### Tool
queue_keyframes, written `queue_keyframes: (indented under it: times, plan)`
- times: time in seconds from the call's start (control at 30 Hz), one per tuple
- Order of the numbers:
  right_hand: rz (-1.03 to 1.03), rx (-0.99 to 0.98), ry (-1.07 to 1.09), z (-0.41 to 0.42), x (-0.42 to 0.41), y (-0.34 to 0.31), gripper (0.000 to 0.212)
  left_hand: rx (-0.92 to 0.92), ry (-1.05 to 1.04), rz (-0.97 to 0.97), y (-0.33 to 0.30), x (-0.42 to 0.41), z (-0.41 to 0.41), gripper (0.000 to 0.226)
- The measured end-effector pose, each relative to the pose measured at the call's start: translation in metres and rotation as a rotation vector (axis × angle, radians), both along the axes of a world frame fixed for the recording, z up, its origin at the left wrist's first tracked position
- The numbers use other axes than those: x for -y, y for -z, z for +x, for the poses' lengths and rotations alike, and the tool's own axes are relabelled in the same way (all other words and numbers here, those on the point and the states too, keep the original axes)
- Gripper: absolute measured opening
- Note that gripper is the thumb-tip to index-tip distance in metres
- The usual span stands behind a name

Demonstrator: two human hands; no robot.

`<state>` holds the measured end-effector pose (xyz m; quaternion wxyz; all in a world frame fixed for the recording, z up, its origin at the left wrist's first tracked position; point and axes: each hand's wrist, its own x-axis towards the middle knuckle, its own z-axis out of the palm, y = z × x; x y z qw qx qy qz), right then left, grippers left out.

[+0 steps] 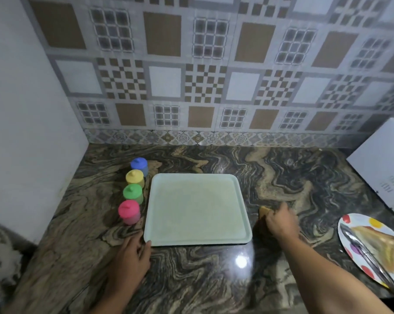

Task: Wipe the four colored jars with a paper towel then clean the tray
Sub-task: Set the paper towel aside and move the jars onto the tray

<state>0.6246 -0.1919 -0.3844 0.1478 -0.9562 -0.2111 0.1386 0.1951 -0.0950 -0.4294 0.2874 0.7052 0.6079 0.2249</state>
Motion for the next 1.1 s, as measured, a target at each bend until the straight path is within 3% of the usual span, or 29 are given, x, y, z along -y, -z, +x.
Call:
queue_keyframes:
  times: [0.1,0.23,0.33,0.43,0.53,0.63,0.8,0.93,1.1]
  plan:
    - [0.025,0.049,-0.208,-0.038,-0.038,-0.010,0.064,0.009,0.071,0.144,-0.008,0.001,-0.008,0.035]
    - [0.089,0.033,-0.730,-0.124,-0.114,-0.020,0.052,-0.128,0.057,0.432,-0.023,-0.030,-0.013,0.048]
    - [0.073,0.009,-1.087,-0.198,-0.163,-0.024,0.050,-0.214,-0.039,0.380,-0.034,-0.055,-0.016,0.062]
    - [0.045,0.038,-1.309,-0.254,-0.202,-0.024,0.062,-0.281,-0.024,0.236,-0.022,-0.078,-0.021,0.073]
    - [-0.071,0.104,-1.366,-0.280,-0.227,-0.024,0.079,-0.283,0.035,0.202,-0.004,-0.093,-0.027,0.068]
    - [-0.125,0.159,-1.407,-0.285,-0.234,-0.018,0.075,-0.211,0.039,0.159,0.004,-0.098,-0.032,0.062]
    - [0.003,0.065,-1.310,-0.284,-0.230,-0.005,0.062,-0.037,0.059,0.074,0.003,-0.099,-0.041,0.064]
    - [0.097,-0.024,-1.264,-0.288,-0.227,-0.005,0.053,-0.011,0.091,0.080,-0.003,-0.100,-0.051,0.062]
    - [0.207,-0.014,-1.160,-0.252,-0.222,-0.026,0.062,-0.105,0.164,0.273,-0.027,-0.116,-0.034,0.056]
